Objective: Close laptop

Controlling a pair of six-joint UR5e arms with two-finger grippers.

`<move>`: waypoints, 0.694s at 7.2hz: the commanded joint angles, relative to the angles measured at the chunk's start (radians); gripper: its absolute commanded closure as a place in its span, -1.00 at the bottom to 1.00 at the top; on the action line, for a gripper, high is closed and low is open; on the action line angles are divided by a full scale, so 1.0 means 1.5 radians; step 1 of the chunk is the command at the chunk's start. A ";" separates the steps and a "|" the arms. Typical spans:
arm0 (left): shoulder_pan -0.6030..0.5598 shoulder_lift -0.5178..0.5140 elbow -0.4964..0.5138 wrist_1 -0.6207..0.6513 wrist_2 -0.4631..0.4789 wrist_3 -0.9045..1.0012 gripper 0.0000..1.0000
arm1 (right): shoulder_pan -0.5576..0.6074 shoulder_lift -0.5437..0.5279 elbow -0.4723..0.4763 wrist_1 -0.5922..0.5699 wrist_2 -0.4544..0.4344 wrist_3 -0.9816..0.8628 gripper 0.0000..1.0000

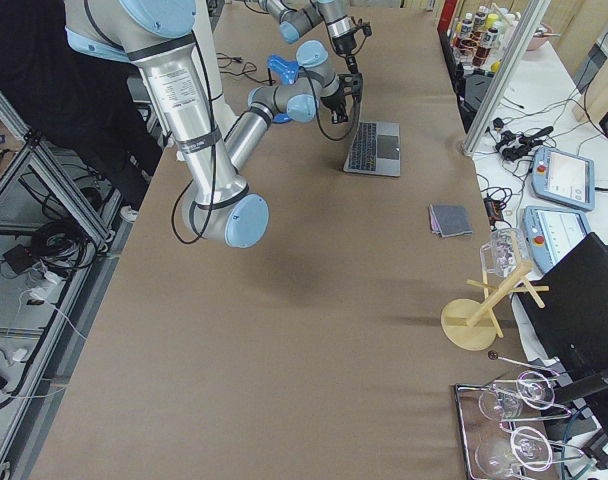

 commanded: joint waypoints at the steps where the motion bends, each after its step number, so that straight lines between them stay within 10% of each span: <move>1: -0.016 -0.055 0.092 -0.001 0.001 0.000 1.00 | 0.031 0.052 -0.090 0.003 0.003 -0.005 1.00; 5: -0.046 -0.134 0.320 -0.065 -0.006 0.056 1.00 | 0.080 0.162 -0.310 0.008 0.103 -0.023 1.00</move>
